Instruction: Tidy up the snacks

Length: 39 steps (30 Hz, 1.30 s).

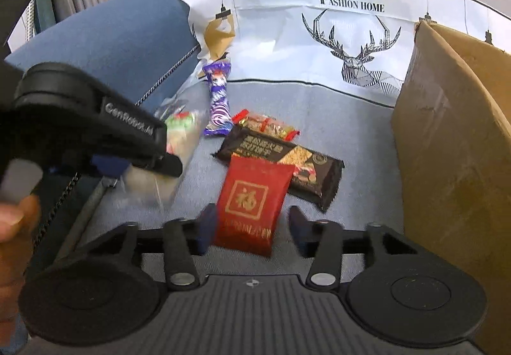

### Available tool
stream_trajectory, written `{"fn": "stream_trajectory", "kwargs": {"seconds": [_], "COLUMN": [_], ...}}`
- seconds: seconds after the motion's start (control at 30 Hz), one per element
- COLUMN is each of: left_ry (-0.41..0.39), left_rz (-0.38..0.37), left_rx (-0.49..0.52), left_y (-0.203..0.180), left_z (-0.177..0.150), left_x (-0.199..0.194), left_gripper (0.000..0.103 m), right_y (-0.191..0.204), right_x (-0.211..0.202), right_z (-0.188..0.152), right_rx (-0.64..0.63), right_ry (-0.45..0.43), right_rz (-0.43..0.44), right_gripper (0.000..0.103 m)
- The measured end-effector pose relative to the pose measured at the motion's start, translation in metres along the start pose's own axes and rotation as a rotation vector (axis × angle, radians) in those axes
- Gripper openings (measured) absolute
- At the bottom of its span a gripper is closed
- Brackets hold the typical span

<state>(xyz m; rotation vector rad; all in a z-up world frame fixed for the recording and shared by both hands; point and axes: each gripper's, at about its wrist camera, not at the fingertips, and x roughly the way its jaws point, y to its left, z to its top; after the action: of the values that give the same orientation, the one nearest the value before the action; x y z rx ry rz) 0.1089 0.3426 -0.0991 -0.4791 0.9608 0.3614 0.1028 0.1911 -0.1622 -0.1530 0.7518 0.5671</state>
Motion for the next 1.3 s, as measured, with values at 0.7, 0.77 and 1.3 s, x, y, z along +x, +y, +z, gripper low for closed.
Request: {"fn": "stream_trajectory", "kwargs": {"seconds": [0.7,0.77,1.3], "left_ry": [-0.011,-0.015,0.102], "left_rz": [0.048,0.038,0.018], "left_rx": [0.079,0.103,0.100], "left_y": [-0.014,-0.017,0.005], "left_z": [-0.027,-0.038,-0.071], "left_x": [-0.019,-0.031,-0.044], "left_gripper": [0.040,0.040,0.042], "right_y": [-0.001,-0.002,-0.004], "right_x": [-0.009,-0.025,-0.067], "right_z": [-0.004,-0.007,-0.039], "right_rx": [-0.037,-0.027,-0.064], "right_ry": [0.035,0.030,0.064], "right_rz": [0.017,0.042,0.065], "right_gripper": [0.023,0.013,0.021]}}
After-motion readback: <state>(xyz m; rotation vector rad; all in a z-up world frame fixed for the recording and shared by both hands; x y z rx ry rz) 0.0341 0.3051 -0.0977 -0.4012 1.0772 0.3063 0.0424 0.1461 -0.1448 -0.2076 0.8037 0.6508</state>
